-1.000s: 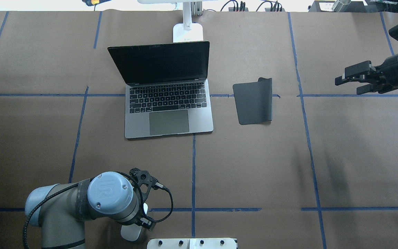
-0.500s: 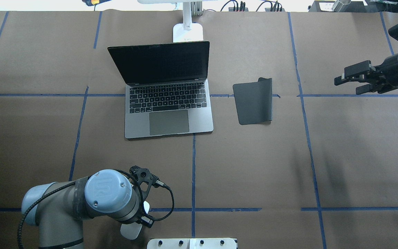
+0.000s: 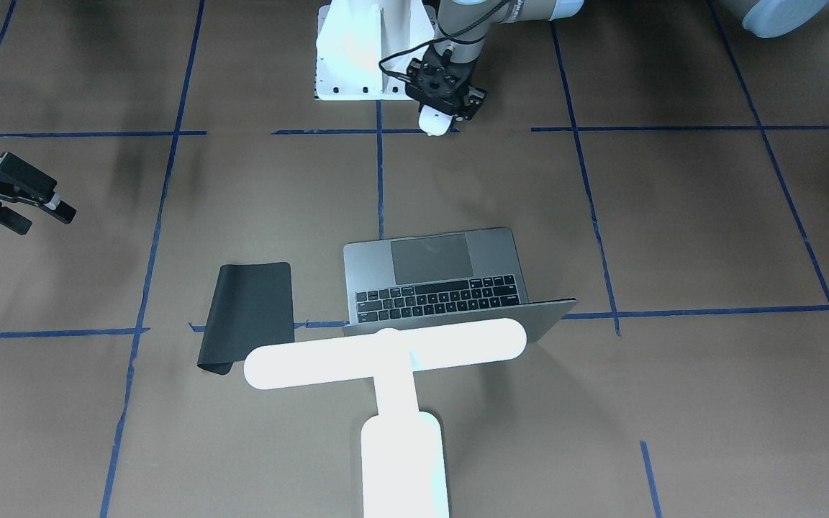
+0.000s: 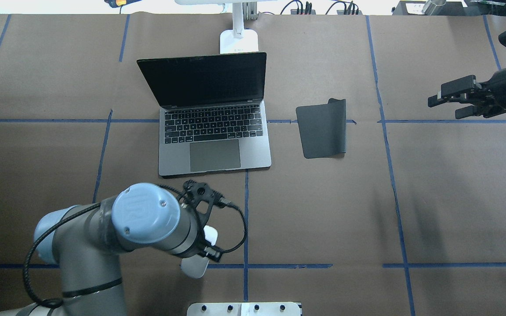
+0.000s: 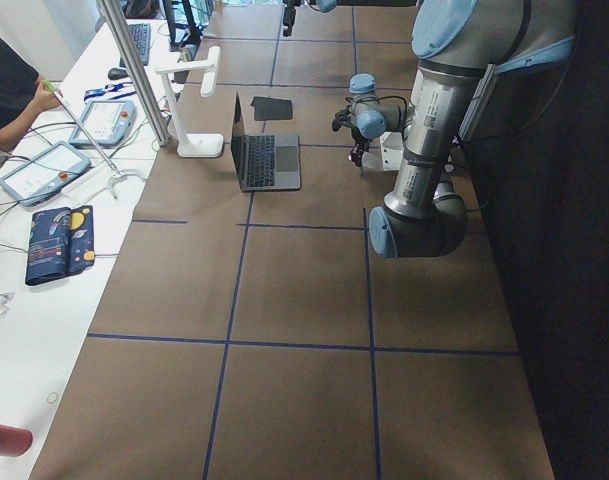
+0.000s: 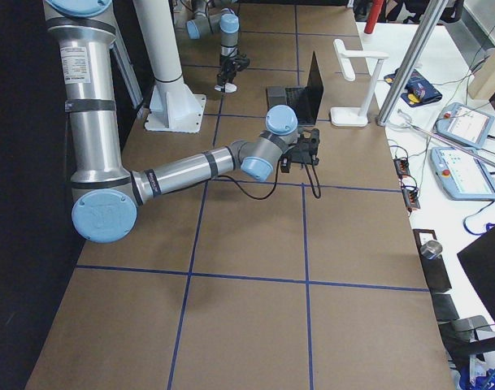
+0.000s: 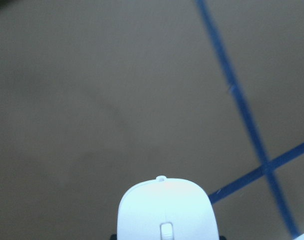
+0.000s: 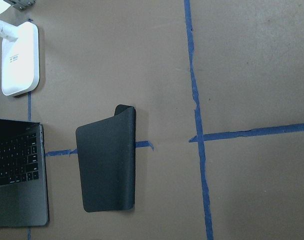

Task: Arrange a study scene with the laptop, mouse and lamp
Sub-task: 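Carry the white mouse with the left gripper over the black mousepad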

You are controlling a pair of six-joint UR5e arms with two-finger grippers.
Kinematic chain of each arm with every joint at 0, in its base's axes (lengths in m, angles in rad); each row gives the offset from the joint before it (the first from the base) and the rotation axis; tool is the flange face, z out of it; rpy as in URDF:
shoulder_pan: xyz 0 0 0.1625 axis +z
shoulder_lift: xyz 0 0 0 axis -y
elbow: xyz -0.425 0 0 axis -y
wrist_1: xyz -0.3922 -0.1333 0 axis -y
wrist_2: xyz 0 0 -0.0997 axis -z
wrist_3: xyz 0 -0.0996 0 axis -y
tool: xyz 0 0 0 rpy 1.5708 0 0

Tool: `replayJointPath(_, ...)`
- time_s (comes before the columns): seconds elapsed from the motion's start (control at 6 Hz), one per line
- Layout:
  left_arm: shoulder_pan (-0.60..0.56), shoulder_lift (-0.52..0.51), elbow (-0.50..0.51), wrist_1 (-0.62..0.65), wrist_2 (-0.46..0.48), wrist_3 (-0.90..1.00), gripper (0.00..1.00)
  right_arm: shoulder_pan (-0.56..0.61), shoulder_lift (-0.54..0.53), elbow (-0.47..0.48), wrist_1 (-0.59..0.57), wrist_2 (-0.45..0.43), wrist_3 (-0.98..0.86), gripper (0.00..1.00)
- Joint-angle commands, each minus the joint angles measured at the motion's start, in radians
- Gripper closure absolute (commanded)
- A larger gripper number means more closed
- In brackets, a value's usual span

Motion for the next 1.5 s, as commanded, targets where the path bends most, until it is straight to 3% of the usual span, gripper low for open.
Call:
replayJointPath(0.0,-0.073,-0.151,0.123,-0.007,-0.002,0.007,1.00,0.010,-0.007,0.001,0.000,-0.004,0.000,0.00)
replayJointPath(0.17,-0.097,-0.243,0.241,-0.039,-0.002,0.004,1.00,0.020,-0.023,0.001,0.000,-0.004,0.000,0.00)
replayJointPath(0.67,-0.152,-0.496,0.702,-0.314,0.001,-0.067,1.00,0.036,-0.058,-0.004,0.000,-0.015,0.000,0.00)
replayJointPath(0.83,-0.155,-0.629,0.877,-0.368,0.035,-0.119,1.00,0.036,-0.060,-0.011,-0.001,-0.015,0.000,0.00)
replayJointPath(1.33,-0.155,-0.828,1.232,-0.566,0.138,-0.136,1.00,0.034,-0.069,-0.022,-0.001,-0.015,-0.001,0.00)
